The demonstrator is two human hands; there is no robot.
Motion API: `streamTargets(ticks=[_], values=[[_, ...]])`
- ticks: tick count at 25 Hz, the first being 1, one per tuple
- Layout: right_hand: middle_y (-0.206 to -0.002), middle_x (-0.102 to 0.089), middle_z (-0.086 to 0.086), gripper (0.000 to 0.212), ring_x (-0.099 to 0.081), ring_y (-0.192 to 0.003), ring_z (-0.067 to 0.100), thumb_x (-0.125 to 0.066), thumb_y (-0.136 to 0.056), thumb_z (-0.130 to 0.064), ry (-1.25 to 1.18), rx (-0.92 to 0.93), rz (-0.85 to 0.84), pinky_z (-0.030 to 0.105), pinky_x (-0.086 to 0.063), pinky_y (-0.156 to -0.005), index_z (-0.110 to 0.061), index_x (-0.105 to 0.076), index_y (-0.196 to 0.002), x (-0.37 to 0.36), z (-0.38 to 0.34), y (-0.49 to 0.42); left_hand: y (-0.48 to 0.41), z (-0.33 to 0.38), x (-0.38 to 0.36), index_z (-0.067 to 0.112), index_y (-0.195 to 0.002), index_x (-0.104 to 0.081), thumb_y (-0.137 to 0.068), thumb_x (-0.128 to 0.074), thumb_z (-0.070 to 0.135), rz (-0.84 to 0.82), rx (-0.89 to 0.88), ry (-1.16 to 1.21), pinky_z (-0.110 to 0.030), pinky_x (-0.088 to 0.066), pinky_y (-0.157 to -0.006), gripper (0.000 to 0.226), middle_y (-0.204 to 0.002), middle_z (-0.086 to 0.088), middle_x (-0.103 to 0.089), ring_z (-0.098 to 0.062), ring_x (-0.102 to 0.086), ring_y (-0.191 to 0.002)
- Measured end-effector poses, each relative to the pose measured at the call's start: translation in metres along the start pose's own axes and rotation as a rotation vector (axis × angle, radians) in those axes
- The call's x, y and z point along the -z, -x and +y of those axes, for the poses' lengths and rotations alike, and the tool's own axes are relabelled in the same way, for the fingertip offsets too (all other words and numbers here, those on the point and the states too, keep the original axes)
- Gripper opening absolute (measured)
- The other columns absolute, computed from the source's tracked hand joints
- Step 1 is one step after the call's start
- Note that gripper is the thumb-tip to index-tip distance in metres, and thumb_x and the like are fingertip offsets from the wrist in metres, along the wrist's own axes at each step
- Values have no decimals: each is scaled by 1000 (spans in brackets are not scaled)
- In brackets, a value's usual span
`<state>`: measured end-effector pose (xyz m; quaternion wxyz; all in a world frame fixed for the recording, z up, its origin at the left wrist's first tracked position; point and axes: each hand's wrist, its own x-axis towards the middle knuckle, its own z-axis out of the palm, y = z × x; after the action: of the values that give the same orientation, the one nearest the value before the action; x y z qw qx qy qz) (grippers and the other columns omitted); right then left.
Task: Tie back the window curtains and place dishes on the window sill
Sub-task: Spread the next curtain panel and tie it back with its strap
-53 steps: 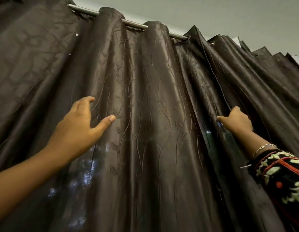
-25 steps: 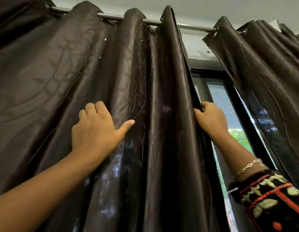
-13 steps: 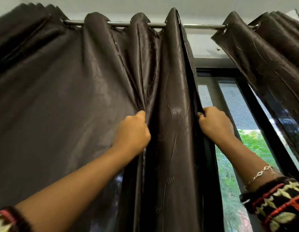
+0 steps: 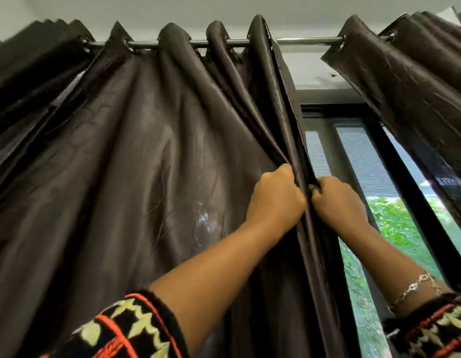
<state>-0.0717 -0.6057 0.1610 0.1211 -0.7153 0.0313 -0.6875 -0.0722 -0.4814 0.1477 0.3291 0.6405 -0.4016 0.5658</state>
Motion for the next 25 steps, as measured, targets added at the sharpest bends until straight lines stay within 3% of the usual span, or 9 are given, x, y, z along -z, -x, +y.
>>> streamTargets(ticks=[3,6,8,10,14,17,19,22,25], values=[[-98,-63,20,27,-57,-93,37,-41,-95,-26,-16,1,8,34,-35,-65,-5,-59,-96,-1,-3,1,19,-18,20,14,-74,-34,-93,-41,29,110,-16,-231,-32,-27,-54,25,-81,-14,-60,-37,-57,-77],[-92,-64,17,31,-58,-90,36,-48,-92,-35,-23,-30,-8,34,-39,-65,-7,-62,-95,0,-7,9,38,-38,51,18,-82,-43,-93,-33,49,286,-105,-489,-26,-15,-44,35,-76,-1,-56,-24,-52,-64],[-88,-64,17,32,-59,-89,36,-52,-90,-38,4,-58,-51,34,-41,-66,-8,-63,-90,3,-9,16,45,-56,75,15,-93,-53,-92,-36,49,333,-76,-598,-25,-25,-50,38,-92,-4,-58,-24,-54,-82],[-78,-62,15,31,-61,-84,35,-54,-88,-37,33,-90,-105,34,-43,-65,-8,-63,-86,6,-14,23,50,-77,98,14,-106,-55,-90,-40,48,357,17,-669,-33,-36,-63,40,-106,-8,-54,-27,-48,-100],[-68,-54,10,31,-56,-74,30,-50,-91,-33,86,-141,-137,33,-41,-63,-5,-60,-83,7,-24,34,64,-119,140,11,-127,-43,-84,-51,50,371,318,-558,-48,-39,-88,59,-129,-14,-44,-33,-39,-119],[-83,-59,19,30,-56,-82,35,-45,-94,-30,123,-181,-123,34,-38,-65,-3,-59,-92,7,-30,41,80,-141,159,7,-140,-22,-76,-58,58,281,535,-562,-54,-32,-99,89,-144,-21,-26,-37,-26,-132],[-94,-62,22,28,-58,-87,37,-43,-95,-27,135,-193,-122,35,-37,-65,-3,-59,-93,6,-35,44,89,-149,169,7,-143,-11,-72,-61,61,266,596,-640,-59,-23,-104,102,-149,-25,-11,-40,-16,-136],[-91,-63,22,21,-53,-76,34,-44,-93,-20,167,-200,-128,34,-38,-64,-5,-58,-87,5,-44,50,98,-158,186,5,-145,-3,-70,-67,55,304,646,-663,-65,-6,-107,111,-150,-29,2,-43,-5,-139],[-90,-63,22,17,-54,-75,35,-45,-90,-15,202,-202,-114,33,-35,-61,-5,-58,-84,4,-56,58,107,-168,203,2,-144,-6,-71,-73,40,357,679,-620,-66,-9,-106,107,-149,-30,-8,-45,-13,-136]])
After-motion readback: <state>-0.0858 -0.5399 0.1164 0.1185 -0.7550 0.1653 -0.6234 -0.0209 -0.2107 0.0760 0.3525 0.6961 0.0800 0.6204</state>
